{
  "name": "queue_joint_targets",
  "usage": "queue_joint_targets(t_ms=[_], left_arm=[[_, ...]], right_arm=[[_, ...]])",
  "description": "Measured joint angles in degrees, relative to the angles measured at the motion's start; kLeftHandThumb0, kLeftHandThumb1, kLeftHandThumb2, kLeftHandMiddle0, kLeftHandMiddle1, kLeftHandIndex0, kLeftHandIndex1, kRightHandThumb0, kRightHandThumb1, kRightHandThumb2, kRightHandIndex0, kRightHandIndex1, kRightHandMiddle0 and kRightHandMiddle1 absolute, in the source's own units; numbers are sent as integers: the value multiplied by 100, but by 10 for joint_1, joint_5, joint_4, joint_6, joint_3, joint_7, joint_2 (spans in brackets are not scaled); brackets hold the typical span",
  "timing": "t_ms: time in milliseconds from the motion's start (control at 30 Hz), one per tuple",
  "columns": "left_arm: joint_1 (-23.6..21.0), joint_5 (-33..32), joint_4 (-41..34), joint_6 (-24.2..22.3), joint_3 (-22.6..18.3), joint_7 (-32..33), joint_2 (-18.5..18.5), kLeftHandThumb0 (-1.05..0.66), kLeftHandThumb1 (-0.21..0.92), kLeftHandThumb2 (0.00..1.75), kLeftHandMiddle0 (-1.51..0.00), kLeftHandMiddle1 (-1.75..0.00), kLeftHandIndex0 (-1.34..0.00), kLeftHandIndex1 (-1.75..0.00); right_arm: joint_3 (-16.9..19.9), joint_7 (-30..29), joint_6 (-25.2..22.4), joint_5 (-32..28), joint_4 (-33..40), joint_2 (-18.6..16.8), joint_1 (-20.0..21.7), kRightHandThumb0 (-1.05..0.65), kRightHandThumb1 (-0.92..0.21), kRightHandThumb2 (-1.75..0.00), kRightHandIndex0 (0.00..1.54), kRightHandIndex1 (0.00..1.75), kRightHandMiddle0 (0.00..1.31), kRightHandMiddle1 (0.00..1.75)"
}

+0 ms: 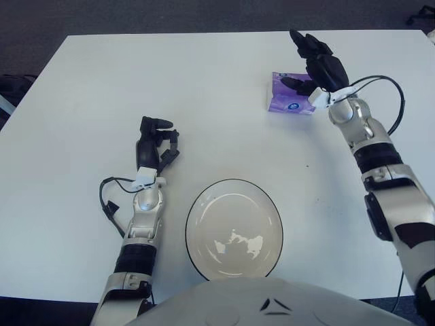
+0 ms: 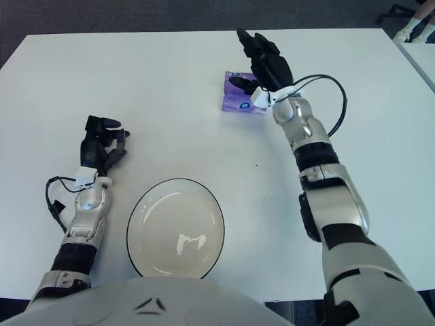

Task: Put the tissue paper into the plate.

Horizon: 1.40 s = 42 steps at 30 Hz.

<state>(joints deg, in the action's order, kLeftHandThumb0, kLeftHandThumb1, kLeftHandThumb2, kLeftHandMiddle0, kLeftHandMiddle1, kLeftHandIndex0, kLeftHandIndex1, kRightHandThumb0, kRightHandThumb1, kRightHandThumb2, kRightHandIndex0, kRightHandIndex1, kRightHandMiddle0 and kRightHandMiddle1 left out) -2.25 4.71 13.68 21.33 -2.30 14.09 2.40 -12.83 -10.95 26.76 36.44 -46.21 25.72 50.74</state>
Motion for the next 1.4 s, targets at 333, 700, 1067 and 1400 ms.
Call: queue_joint_targets(t_ms=[333, 700, 1067, 1400], left_arm=[[0, 0, 0, -1, 0, 0, 0, -35, 86, 63, -50, -134, -22, -175], [0, 0, 0, 0, 0, 1, -1, -35, 83, 65, -50, -136, -24, -175], [0, 0, -1, 2, -1, 1, -1, -35, 83, 66, -50, -135, -24, -175], [0, 0, -1, 1, -1, 1, -1, -35, 84, 64, -49, -134, -23, -175]], right_arm=[[-51, 12, 0, 29, -72, 1, 65, -105, -82, -31, 0, 0, 0, 0], [-108, 45, -27, 53, -159, -7, 132, -105, -81, -30, 0, 0, 0, 0], [-150, 51, -40, 62, -206, -15, 151, -105, -85, -32, 0, 0, 0, 0], [-163, 56, -32, 62, -208, -18, 152, -105, -84, -31, 0, 0, 0, 0]])
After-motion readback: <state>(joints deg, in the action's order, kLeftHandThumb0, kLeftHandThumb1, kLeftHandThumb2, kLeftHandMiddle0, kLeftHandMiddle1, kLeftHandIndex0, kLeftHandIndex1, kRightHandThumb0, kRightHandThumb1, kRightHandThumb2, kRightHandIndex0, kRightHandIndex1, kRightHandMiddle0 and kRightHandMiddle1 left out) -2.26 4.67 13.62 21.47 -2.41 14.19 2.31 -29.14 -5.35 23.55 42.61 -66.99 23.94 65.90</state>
